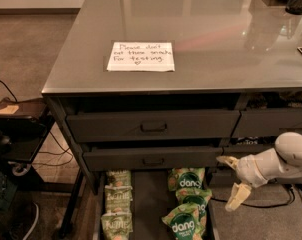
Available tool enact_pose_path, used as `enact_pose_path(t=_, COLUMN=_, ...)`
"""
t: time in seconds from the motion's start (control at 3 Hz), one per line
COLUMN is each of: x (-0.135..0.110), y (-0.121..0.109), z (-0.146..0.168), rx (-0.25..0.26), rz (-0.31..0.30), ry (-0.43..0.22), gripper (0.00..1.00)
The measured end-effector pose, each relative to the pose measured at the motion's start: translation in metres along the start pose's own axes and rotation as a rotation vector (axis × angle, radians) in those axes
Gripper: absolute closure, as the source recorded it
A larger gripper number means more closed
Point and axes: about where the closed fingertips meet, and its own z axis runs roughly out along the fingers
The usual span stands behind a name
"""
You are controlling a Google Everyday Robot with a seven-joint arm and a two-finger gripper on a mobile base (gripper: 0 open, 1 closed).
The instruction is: Pick green rice chip bag from bottom drawer and place on counter
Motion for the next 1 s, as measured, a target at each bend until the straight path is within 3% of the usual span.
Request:
enact_pose_path(t=0.33, x=0.024, y=-0.005, z=0.006, rx=0.007, rz=-0.022, ry=0.02, gripper=0.0)
enact_pose_path(t=0.67, x=0.063, y=-0.009, z=0.029, rx=0.014, rz=-0.085, ry=0.031, gripper=0.0)
enact_pose_path(t=1.0, x=0.092, y=-0.007, z=0.064, rx=-0.012, rz=-0.137, ry=0.028, gripper=0.0)
